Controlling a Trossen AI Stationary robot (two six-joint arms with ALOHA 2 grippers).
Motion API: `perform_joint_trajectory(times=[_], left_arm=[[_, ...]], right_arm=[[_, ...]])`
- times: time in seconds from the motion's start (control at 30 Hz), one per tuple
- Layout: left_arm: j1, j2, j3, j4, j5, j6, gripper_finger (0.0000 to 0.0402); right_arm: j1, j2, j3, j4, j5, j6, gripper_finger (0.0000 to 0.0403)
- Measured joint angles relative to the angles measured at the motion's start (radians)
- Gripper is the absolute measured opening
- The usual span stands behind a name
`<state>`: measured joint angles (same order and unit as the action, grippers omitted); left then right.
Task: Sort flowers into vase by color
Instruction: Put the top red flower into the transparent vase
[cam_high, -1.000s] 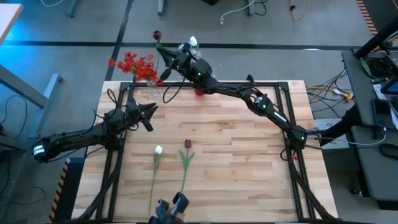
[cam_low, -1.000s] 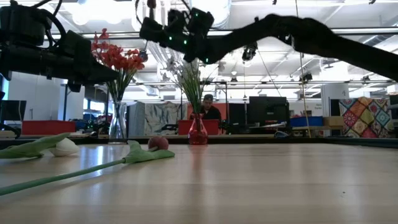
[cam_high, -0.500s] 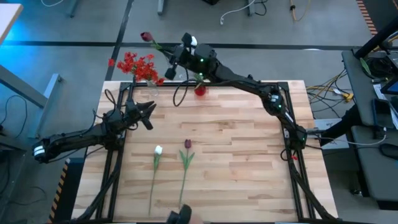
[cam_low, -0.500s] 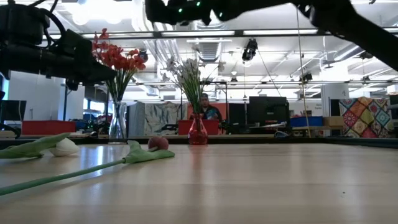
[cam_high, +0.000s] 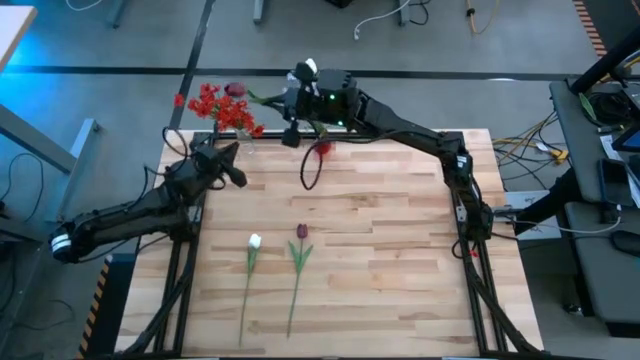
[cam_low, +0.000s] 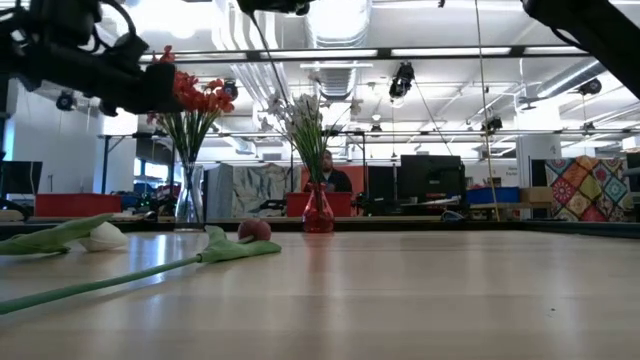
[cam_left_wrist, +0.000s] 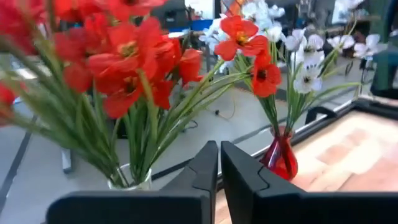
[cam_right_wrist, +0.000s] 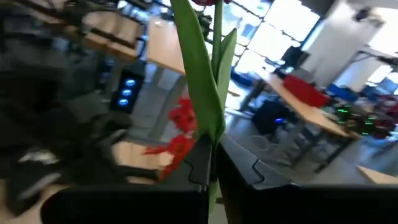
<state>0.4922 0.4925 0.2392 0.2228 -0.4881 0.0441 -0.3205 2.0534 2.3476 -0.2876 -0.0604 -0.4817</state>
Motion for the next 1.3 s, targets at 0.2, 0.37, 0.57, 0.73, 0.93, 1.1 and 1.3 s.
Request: perform_joint_trajectory(times=[0.2,0.37,0.57,0.73,0.93,1.1,1.3], left_arm=[[0.163,0.115,0.047,0.029,0.142,0.0,0.0001],[0.292,0.188,0.071,0.104,0.199,-0.007,0.0],[0.376,0.267,0.104,0.139,0.245,-0.021,0.0],[0.387,0.298,0.112,0.152,0.245,-0.027,0.0],[0.387,0.253,0.109,0.138,0.261,-0.024,0.0],[0.387,0.206,0.108,0.033,0.416,-0.007,0.0],[0.388,0.252,0.108,0.04,0.515,-0.004,0.0]], right_arm=[[0.02,-0.02,-0.003,-0.062,-0.053,0.018,0.0012],[0.03,-0.021,-0.004,-0.099,-0.053,0.018,0.0012],[0.041,-0.022,-0.008,-0.101,-0.053,0.018,0.0012],[0.046,-0.022,-0.021,-0.082,-0.055,0.018,0.0012],[0.055,-0.022,-0.088,0.002,-0.056,0.018,0.0012],[0.055,-0.023,-0.14,0.062,-0.056,0.018,0.0012],[0.054,-0.023,-0.158,0.098,-0.056,0.013,0.0012]])
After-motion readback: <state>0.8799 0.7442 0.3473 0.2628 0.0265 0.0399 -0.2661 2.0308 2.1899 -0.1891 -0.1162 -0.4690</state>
